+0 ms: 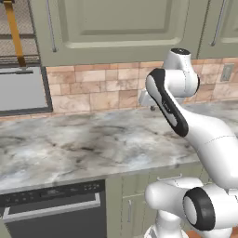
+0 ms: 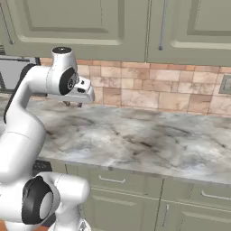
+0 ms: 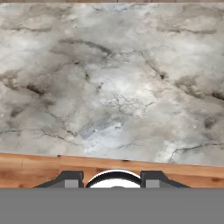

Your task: Open the dishwasher door and pull out the top rack.

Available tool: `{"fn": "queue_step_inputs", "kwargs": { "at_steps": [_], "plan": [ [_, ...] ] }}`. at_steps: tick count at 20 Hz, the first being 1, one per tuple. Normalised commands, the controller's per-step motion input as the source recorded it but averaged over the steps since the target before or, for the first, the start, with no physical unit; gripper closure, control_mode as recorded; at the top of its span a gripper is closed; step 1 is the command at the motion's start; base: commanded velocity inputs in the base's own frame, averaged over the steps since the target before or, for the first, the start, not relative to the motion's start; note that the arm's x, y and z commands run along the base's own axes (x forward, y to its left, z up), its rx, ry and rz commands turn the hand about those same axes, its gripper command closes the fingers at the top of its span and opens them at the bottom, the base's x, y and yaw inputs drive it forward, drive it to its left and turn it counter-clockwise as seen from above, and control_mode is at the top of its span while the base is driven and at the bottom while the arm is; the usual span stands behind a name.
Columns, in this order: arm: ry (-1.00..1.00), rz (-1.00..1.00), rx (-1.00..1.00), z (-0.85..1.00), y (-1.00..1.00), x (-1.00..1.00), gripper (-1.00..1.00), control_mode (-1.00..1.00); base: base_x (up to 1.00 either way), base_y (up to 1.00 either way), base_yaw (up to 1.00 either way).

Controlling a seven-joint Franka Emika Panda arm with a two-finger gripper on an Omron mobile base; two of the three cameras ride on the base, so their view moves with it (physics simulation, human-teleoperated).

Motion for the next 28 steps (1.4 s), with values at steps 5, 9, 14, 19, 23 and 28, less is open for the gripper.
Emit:
{"fn": "queue_step_inputs", "kwargs": {
  "at_steps": [5, 9, 14, 19, 23, 28],
  "plan": [
    [0.00, 0.00, 0.00, -0.01, -0.01, 0.00, -1.00, 1.00, -0.14, -0.14, 0.18],
    [0.00, 0.00, 0.00, 0.00, 0.00, 0.00, -1.00, 1.00, -0.31, -0.05, 0.68],
    [0.00, 0.00, 0.00, 0.00, 0.00, 0.00, -1.00, 1.00, -0.04, -0.02, 0.55],
    [0.00, 0.00, 0.00, 0.00, 0.00, 0.00, -1.00, 1.00, -0.02, -0.51, 0.29],
    [0.00, 0.00, 0.00, 0.00, 0.00, 0.00, -1.00, 1.00, -0.07, -0.70, 0.30],
    [0.00, 0.00, 0.00, 0.00, 0.00, 0.00, -1.00, 1.00, 0.04, -0.29, 0.41]
  ]
}}
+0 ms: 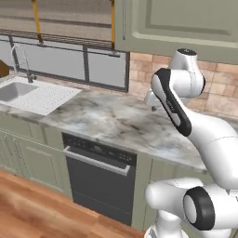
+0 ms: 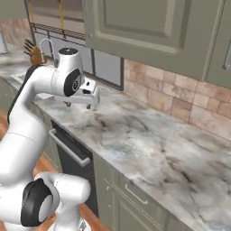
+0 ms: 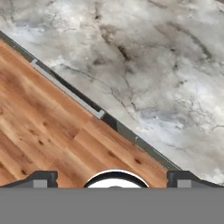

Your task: Open the dishwasher door and pull out the top rack.

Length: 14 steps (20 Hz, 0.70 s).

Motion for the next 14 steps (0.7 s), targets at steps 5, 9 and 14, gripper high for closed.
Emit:
{"fn": "queue_step_inputs", "kwargs": {
  "at_steps": [5, 9, 14],
  "plan": [
    [0.00, 0.00, 0.00, 0.00, 0.00, 0.00, -1.00, 1.00, 0.18, -0.04, 0.45],
    [0.00, 0.00, 0.00, 0.00, 0.00, 0.00, -1.00, 1.00, 0.08, -0.32, 0.33],
    [0.00, 0.00, 0.00, 0.00, 0.00, 0.00, -1.00, 1.00, 0.47, -0.26, 0.25]
  ]
}}
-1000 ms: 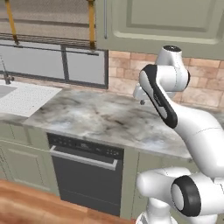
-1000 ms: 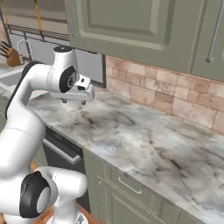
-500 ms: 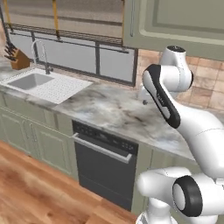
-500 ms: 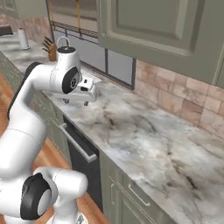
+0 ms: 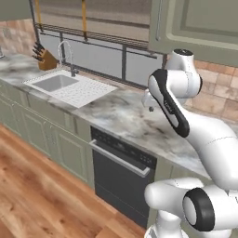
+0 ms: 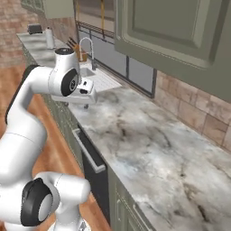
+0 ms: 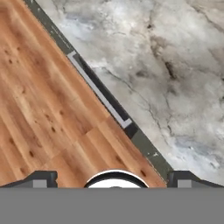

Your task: Open the dishwasher door and pull out the top rack.

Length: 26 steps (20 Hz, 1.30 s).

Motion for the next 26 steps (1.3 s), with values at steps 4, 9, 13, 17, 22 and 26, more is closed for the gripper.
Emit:
{"fn": "queue_step_inputs", "kwargs": {
  "at_steps": [4, 9, 13, 17, 22, 26],
  "plan": [
    [0.00, 0.00, 0.00, 0.00, 0.00, 0.00, -1.00, 1.00, 0.26, -0.39, 0.24],
    [0.00, 0.00, 0.00, 0.00, 0.00, 0.00, -1.00, 1.00, 0.14, -0.34, 0.20],
    [0.00, 0.00, 0.00, 0.00, 0.00, 0.00, -1.00, 1.00, 0.08, -0.25, 0.14],
    [0.00, 0.05, -0.08, -0.33, 0.20, 0.00, -1.00, -1.00, 0.00, -0.01, 0.06],
    [0.00, 0.01, -0.53, -0.79, 0.97, 0.06, -1.00, -1.00, 0.00, 0.00, 0.00],
    [0.00, 0.00, -0.64, -0.98, 1.00, 0.00, -1.00, -1.00, 0.00, 0.00, 0.00]
  ]
}}
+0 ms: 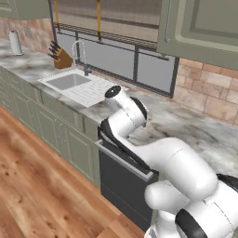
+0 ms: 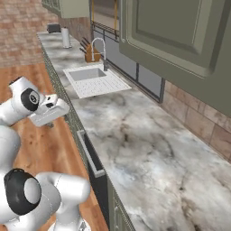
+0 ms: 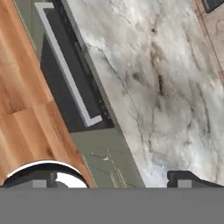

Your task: Open the dishwasher door and pull out the top rack.

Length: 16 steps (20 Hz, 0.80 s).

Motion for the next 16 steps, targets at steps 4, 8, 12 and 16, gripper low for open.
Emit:
{"fn": "queue_step_inputs", "kwargs": {
  "at_steps": [4, 8, 12, 16],
  "plan": [
    [0.07, 0.01, -0.24, -0.71, 0.57, 0.06, -1.00, -1.00, 0.00, 0.00, 0.00],
    [0.13, 0.00, -0.07, -0.40, 0.14, 0.12, -1.00, -1.00, 0.00, 0.00, 0.00],
    [0.15, -0.02, -0.09, -0.73, 0.04, 0.07, -1.00, -1.00, 0.00, 0.00, 0.00],
    [0.13, -0.04, -0.08, -0.98, 0.03, 0.16, -1.00, -1.00, 0.00, 0.00, 0.00]
  ]
}}
